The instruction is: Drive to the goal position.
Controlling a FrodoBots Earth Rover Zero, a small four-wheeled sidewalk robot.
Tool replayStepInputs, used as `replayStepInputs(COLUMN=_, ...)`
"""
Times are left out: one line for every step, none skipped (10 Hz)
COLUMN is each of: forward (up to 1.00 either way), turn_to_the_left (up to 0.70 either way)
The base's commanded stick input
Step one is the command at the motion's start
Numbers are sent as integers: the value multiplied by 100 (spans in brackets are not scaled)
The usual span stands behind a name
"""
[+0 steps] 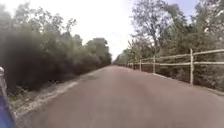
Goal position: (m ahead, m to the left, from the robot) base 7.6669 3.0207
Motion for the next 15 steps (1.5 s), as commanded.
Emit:
replayStepInputs(forward=70, turn_to_the_left=0)
replayStepInputs(forward=70, turn_to_the_left=0)
replayStepInputs(forward=70, turn_to_the_left=0)
replayStepInputs(forward=70, turn_to_the_left=0)
replayStepInputs(forward=70, turn_to_the_left=0)
replayStepInputs(forward=70, turn_to_the_left=9)
replayStepInputs(forward=70, turn_to_the_left=23)
replayStepInputs(forward=70, turn_to_the_left=14)
replayStepInputs(forward=70, turn_to_the_left=2)
replayStepInputs(forward=70, turn_to_the_left=0)
replayStepInputs(forward=70, turn_to_the_left=0)
replayStepInputs(forward=70, turn_to_the_left=0)
replayStepInputs(forward=70, turn_to_the_left=0)
replayStepInputs(forward=70, turn_to_the_left=0)
replayStepInputs(forward=70, turn_to_the_left=0)
